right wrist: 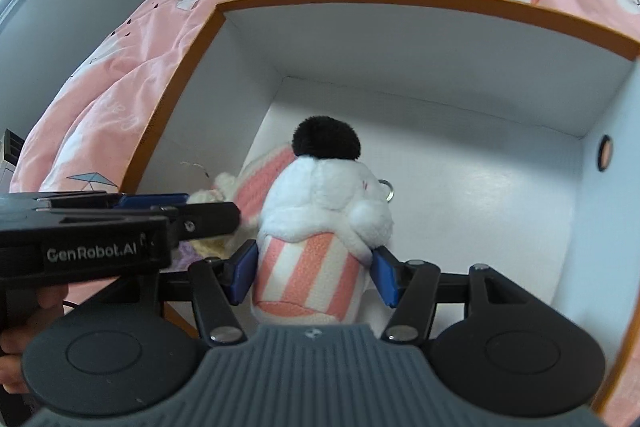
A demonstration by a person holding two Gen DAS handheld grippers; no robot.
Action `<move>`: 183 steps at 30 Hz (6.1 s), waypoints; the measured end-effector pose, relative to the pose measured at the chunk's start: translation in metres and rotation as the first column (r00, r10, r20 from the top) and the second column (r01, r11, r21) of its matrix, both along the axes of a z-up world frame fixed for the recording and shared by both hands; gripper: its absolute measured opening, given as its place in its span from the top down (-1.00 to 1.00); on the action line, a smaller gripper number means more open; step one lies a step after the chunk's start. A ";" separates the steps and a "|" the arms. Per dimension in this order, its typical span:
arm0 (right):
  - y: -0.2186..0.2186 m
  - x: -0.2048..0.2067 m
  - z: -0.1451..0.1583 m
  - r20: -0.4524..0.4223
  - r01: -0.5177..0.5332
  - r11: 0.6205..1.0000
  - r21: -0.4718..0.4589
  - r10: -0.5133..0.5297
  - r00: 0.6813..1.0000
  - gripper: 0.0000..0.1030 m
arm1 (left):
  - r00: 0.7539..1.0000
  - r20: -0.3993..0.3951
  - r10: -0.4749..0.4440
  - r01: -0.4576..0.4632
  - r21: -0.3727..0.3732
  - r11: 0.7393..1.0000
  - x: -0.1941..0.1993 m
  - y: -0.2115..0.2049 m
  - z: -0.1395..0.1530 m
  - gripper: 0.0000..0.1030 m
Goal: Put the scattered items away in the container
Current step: 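Carry the bunny with the left tool while the right tool carries the plush dog into the box, then lower the bunny and plush dog into the box and open both tools, then move the right tool back and grasp the white rectangular box, then lift the white box with the right tool and carry it into the shoebox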
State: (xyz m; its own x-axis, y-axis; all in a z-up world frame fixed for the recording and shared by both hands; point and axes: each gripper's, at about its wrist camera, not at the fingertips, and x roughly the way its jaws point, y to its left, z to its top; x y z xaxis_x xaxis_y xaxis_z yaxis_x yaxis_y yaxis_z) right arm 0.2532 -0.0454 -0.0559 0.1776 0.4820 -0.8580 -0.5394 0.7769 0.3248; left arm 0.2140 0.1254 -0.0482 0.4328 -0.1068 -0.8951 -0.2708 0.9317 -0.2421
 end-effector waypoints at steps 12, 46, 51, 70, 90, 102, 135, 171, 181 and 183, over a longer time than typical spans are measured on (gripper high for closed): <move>-0.007 0.005 0.023 0.172 0.072 0.997 -0.042 -0.063 0.983 -0.21 | 0.999 0.034 -0.023 0.025 -0.031 0.999 -0.004 0.012 0.004 0.40; -0.022 0.034 -0.013 -0.169 0.084 0.996 -0.014 -0.085 0.982 -0.44 | 0.997 0.051 -0.065 0.068 -0.057 0.996 -0.011 0.009 0.002 0.57; -0.021 0.030 -0.023 -0.196 0.112 0.994 -0.006 -0.111 0.974 -0.31 | 0.996 0.060 -0.063 0.066 -0.050 0.997 -0.012 0.009 0.003 0.59; 0.001 0.023 -0.020 -0.195 0.081 0.997 -0.011 -0.081 0.978 -0.25 | 0.997 0.028 -0.070 0.071 -0.041 0.997 -0.017 0.008 0.001 0.80; -0.029 -0.040 0.058 0.197 0.023 1.000 0.002 -0.023 0.980 -0.38 | 0.965 0.168 -0.200 0.197 0.039 0.980 -0.070 -0.024 0.047 0.29; -0.088 -0.127 0.065 0.440 -0.004 0.999 0.051 -0.019 0.898 -0.29 | 0.927 0.212 -0.308 0.296 0.086 0.951 -0.124 -0.042 0.059 -0.03; -0.137 -0.189 0.010 0.352 0.161 0.981 -0.110 -0.113 0.929 -0.66 | 0.909 0.179 -0.376 0.360 0.116 0.926 -0.186 -0.065 0.037 -0.21; -0.124 -0.171 -0.003 0.177 0.080 0.997 0.012 -0.081 0.981 0.36 | 0.939 0.139 -0.315 0.315 0.020 0.949 -0.160 -0.067 0.031 -0.21; -0.123 -0.172 0.027 0.308 0.044 0.999 0.003 -0.042 0.950 0.39 | 0.945 0.108 -0.308 0.307 0.023 0.951 -0.147 -0.079 0.031 -0.20; -0.125 -0.172 0.037 0.315 0.038 0.999 0.022 -0.043 0.948 0.39 | 0.945 0.114 -0.306 0.304 0.034 0.952 -0.147 -0.081 0.032 -0.20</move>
